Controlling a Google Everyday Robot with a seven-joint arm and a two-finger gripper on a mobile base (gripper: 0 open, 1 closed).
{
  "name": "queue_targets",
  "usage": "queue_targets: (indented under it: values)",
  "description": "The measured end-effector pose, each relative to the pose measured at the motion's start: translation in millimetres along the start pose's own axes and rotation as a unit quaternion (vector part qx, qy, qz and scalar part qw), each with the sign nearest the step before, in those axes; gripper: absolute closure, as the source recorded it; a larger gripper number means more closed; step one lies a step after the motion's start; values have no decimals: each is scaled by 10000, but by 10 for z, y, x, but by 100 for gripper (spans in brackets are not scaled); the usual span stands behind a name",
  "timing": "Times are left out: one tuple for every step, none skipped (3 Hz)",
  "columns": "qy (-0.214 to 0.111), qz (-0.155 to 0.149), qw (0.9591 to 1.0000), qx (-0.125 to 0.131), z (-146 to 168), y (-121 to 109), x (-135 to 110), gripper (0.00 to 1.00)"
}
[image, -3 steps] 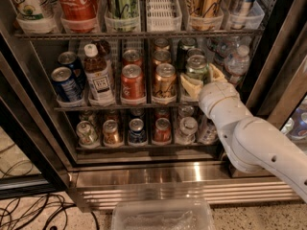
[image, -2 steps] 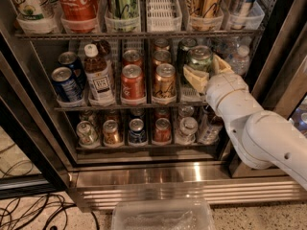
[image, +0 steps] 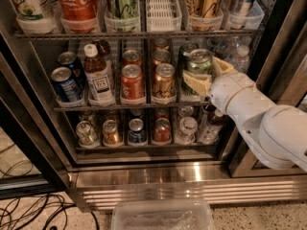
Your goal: Pick green can from middle shelf of fridge
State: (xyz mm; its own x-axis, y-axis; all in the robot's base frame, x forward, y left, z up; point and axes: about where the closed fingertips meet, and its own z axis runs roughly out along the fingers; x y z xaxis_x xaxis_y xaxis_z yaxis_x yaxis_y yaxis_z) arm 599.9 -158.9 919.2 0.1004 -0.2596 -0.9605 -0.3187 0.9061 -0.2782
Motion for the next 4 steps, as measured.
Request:
queue_targets:
  values:
    - [429,-207,9977,-472,-217,91,84,100]
    - [491,-270,9961,-689,-274,159,110,100]
    - [491,-269,9961,-689,-273,159,110,100]
    - [411,-264,9949,-880,-308,287,69,100]
